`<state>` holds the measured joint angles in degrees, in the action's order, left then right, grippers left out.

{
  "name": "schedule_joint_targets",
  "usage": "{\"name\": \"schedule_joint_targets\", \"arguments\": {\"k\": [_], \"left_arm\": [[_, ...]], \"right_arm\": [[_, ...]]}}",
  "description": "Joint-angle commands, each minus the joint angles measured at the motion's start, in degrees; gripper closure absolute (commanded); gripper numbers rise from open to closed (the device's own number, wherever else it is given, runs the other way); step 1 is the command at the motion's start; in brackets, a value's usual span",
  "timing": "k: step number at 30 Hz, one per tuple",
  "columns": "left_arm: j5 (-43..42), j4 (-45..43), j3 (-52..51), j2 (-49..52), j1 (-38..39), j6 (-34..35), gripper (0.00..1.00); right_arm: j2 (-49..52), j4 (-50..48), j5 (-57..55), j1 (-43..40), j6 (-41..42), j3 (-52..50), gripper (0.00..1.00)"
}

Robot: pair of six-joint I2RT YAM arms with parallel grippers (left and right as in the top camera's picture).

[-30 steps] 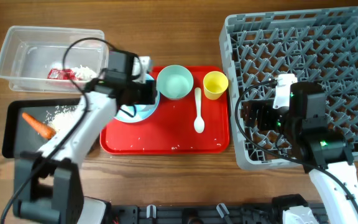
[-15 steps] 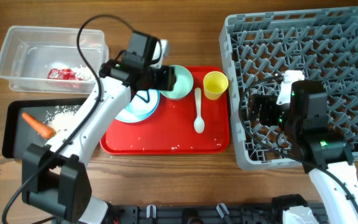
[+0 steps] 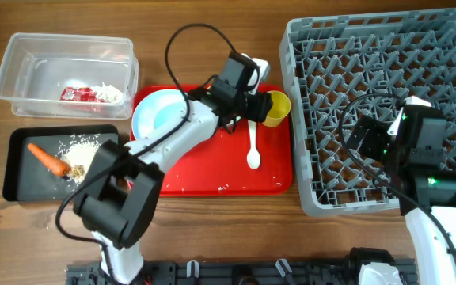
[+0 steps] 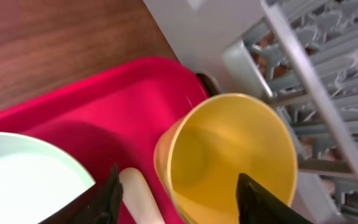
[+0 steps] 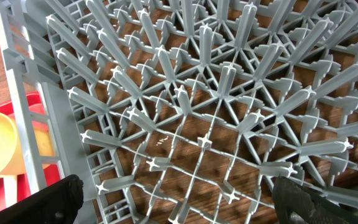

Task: Sort waste into correct bins and load items into the dishwasher rack
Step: 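Grasp the yellow cup with the left gripper and lift it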

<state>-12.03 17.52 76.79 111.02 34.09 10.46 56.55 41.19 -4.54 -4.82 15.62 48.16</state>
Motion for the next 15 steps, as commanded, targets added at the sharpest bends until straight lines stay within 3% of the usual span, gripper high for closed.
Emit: {"name": "schedule_joint_targets", "arguments": {"k": [1,3,4,6,8,11,13,15], "left_arm": [[-0.55,0.66,0.48,2.16,0.48,0.52,0.60],[-0.55,0.72,0.48,1.79,0.46,0.52,0.89],[-0.55,0.72,0.48,1.01,0.04,0.52,0.96],[-0.55,1.25,0.48,-1.64,-1.40,0.68,0.96],[-1.55,3.98,0.48,-7.34,-4.92,5.33,0.96],[-13.55,8.24,0.48,-13.46,-12.13,7.04,0.96],[-24.35,9.62,0.48,-15.02,-18.03,10.45,0.96],[-44.15,8.44,0.48,-14.64,-24.15,13.18,0.96]], "right_arm": [[-0.61,0.02,0.72,-0.20,0.92,1.11,0.00],[-0.61,0.02,0.70,-0.20,0.90,1.11,0.00],[-0.61,0.02,0.70,-0.20,0.90,1.11,0.00],[-0.50,-0.24,0.68,-0.20,0.90,1.11,0.00],[-0.24,-0.31,0.72,-0.20,0.90,1.11,0.00],[1.40,-4.07,4.81,-0.17,0.83,1.11,0.00],[3.67,-9.53,18.38,-0.17,-4.31,1.11,0.00],[8.00,-16.13,46.47,-0.17,-14.08,1.11,0.00]]}}
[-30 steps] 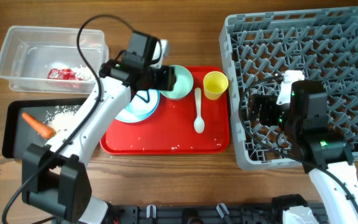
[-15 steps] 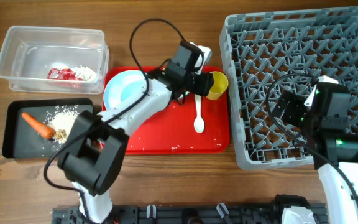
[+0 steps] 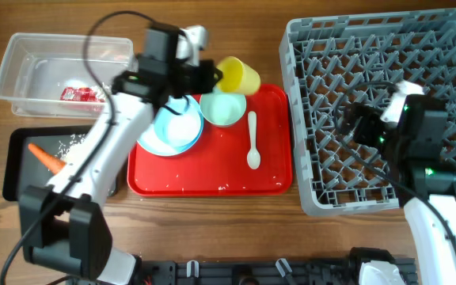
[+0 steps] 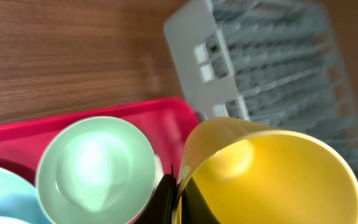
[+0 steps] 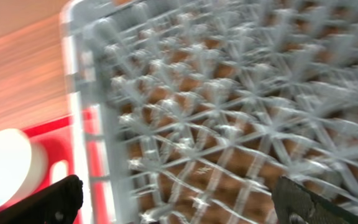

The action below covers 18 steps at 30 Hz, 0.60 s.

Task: Sort waste into correct bins and load items into the dishwasher rack
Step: 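Grasp the yellow cup with the left gripper and lift it, then pass the yellow cup from the left gripper to the right gripper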

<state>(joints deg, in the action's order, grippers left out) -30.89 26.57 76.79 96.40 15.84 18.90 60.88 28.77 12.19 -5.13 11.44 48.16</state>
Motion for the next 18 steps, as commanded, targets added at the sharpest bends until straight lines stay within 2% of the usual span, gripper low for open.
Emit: {"name": "schedule_joint_targets", "arguments": {"k": [1,3,5,7,13,18], "left_arm": [[-32.26,-0.44,0.46,0.04,-8.07,4.72,0.96],[-37.53,-0.13,0.46,0.04,-9.70,4.72,0.96],[-39.41,-0.15,0.46,0.04,-9.29,4.74,0.96],[-40.04,-0.13,0.46,0.04,-7.91,4.76,0.96],[-37.62,-0.26,0.46,0.04,-1.46,5.64,0.96],[-37.62,-0.79,0.46,0.04,1.44,7.37,0.96]], "right_arm": [[5.88,-5.70,41.13,0.13,-13.33,1.11,0.00],[9.70,-8.66,54.75,0.28,-16.31,1.11,0.00],[13.92,-13.92,66.36,0.98,-17.46,1.11,0.00],[16.04,-18.91,71.63,2.36,-16.96,1.11,0.00],[16.81,-32.96,69.29,8.96,-7.82,1.11,0.00],[16.81,-34.62,64.06,10.58,-6.49,1.11,0.00]]}}
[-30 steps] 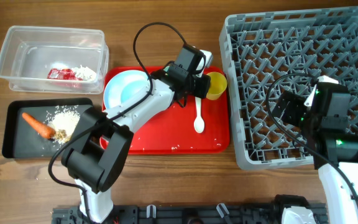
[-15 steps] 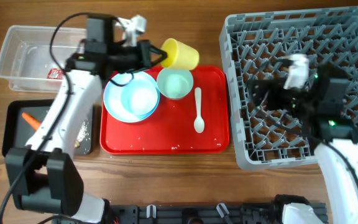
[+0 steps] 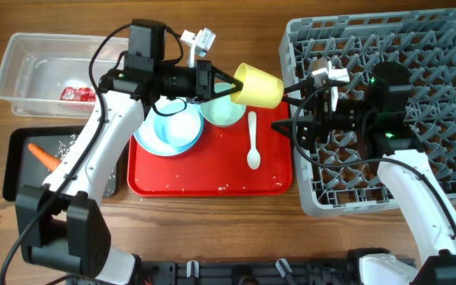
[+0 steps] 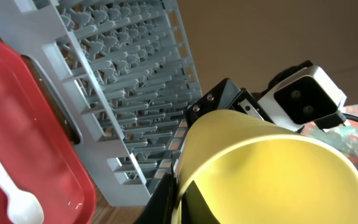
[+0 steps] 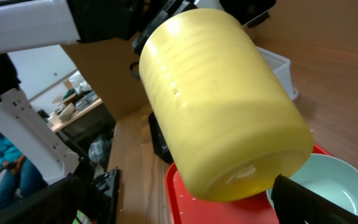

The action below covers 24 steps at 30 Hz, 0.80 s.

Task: Sort waste into correct bins and load items into the dishwasher rack
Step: 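Pass the yellow cup from the left gripper to the right gripper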

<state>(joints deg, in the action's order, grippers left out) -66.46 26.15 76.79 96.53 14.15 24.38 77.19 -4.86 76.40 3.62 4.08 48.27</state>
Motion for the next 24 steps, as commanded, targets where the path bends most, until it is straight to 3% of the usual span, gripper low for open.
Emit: {"name": "schedule_joint_targets", "arguments": {"k": [1,9,12,17,24], "left_arm": [[-2.05,-0.46,0.46,-0.09,3.58,1.86,0.96],[-2.05,-1.05,0.46,-0.09,0.39,3.08,0.96],[-2.05,-1.05,0.46,-0.09,0.31,3.06,0.96],[-2.08,-1.03,0.46,-0.09,0.79,3.10,0.96],[-1.55,-1.07,0.46,-0.09,4.00,3.10,0.96]], "right_arm": [[0.50,-1.11,-0.57,1.84,0.87,1.01,0.00],[0.50,0.79,-16.06,1.51,3.65,1.01,0.00],[0.50,-1.99,-15.93,1.51,3.58,1.01,0.00],[0.50,-6.95,-12.68,1.64,3.56,1.01,0.00],[0.61,-11.04,1.27,1.79,3.41,1.01,0.00]]}}
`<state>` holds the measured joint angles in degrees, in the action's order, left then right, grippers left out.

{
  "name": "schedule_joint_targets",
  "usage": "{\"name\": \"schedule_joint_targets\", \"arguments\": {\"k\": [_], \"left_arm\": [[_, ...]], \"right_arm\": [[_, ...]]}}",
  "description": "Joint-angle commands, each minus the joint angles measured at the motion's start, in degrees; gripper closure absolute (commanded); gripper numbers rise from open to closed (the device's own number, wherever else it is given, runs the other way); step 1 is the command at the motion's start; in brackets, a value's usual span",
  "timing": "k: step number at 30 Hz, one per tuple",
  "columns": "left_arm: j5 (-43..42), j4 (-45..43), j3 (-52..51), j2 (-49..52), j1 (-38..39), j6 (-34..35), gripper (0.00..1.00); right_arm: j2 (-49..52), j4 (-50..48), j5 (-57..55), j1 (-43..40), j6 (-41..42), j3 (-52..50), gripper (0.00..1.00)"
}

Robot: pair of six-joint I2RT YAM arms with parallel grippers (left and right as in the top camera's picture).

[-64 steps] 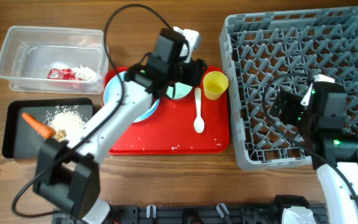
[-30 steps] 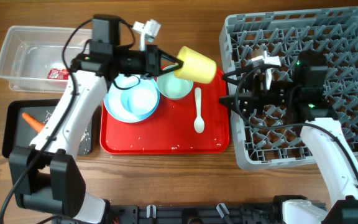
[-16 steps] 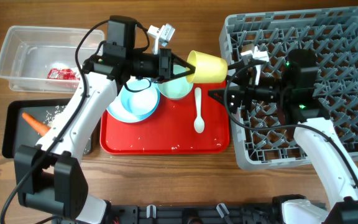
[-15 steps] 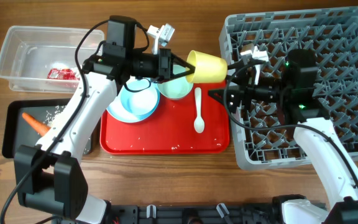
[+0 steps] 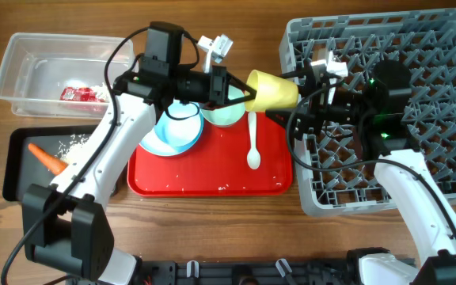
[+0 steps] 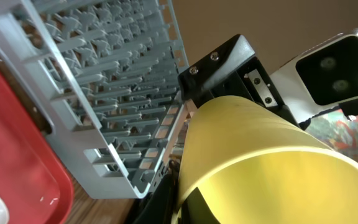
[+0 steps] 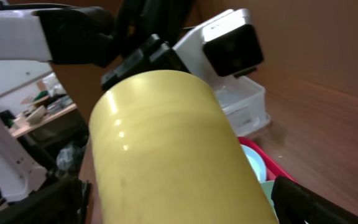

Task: Sort waste into correct bins and load items into the dishwasher rack
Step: 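Pass the yellow cup from the left gripper to the right gripper, then lower the yellow cup into the gray rack with the right gripper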

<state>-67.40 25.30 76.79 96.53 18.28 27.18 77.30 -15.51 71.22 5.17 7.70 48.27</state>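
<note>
A yellow cup (image 5: 274,89) hangs on its side above the right back corner of the red tray (image 5: 212,174). My left gripper (image 5: 240,91) is shut on the cup's rim, one finger inside the mouth (image 6: 179,205). The cup's base points at my right gripper (image 5: 299,104), which is open at the left edge of the grey dishwasher rack (image 5: 386,47). In the right wrist view the cup (image 7: 166,143) fills the space between the two open fingers (image 7: 58,202). Whether they touch it cannot be told.
On the red tray lie a white spoon (image 5: 252,142), a mint bowl (image 5: 222,115) and a light blue bowl (image 5: 172,131). A clear bin (image 5: 62,67) with scraps stands at the back left. In front of it is a black tray (image 5: 22,178) with a carrot (image 5: 47,158).
The left gripper has carried the cup a little to the right. The cup's base now lies between the right gripper's open fingers instead of just in front of them.
First the left gripper was open around the yellow cup on the tray, the right gripper over the rack. Then the left held the cup above the tray's back edge. Then it held it sideways toward the right gripper at the rack's left edge, now between its fingers.
</note>
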Motion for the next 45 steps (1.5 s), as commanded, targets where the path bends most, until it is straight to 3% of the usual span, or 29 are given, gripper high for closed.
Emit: {"name": "schedule_joint_targets", "arguments": {"k": [1,5,11,17,20,22,24,31,34,37,41,45], "left_arm": [[-0.11,-0.22,0.46,-0.09,-0.17,0.31,0.96],[0.00,-0.63,0.46,-0.09,-0.17,0.28,0.96],[0.00,-0.63,0.46,-0.09,-0.17,0.28,0.96],[3.13,-0.59,0.46,-0.09,-0.17,0.28,0.96],[15.30,2.21,0.46,-0.09,-0.17,0.00,0.92],[31.93,7.30,0.46,-0.11,-0.20,-2.54,0.91],[40.39,10.69,0.46,-0.22,-1.20,-2.56,0.94],[45.18,22.05,0.48,-6.45,-14.56,-6.27,0.96],[50.47,27.23,0.48,-10.29,-20.48,-9.01,0.96],[54.23,31.63,0.48,-14.71,-26.99,-10.36,0.96],[54.45,32.20,0.46,-15.04,-27.56,-10.49,0.96],[54.45,32.22,0.46,-15.04,-27.56,-10.49,0.96]], "right_arm": [[0.50,-0.35,7.10,0.24,-0.20,1.01,0.00],[0.50,-0.33,7.74,0.24,-0.13,1.01,0.02],[0.50,-0.35,4.52,0.24,-0.02,1.01,0.24],[0.50,-0.33,1.22,0.22,1.75,1.01,0.34],[0.50,-0.24,-2.89,0.22,5.20,1.01,0.38],[0.50,1.73,-6.99,0.22,6.27,1.01,0.41],[0.50,7.28,-14.71,0.22,5.51,1.01,0.44],[-7.58,21.42,-35.63,-3.54,2.40,1.03,0.48],[-14.51,36.72,-46.10,-8.85,-1.49,3.08,0.49],[-16.48,55.91,-59.43,-19.08,-3.23,11.67,0.51],[-12.96,64.11,-70.64,-27.71,-3.06,18.14,0.51],[-6.80,64.28,-71.49,-36.89,-0.39,19.19,0.51]]}}
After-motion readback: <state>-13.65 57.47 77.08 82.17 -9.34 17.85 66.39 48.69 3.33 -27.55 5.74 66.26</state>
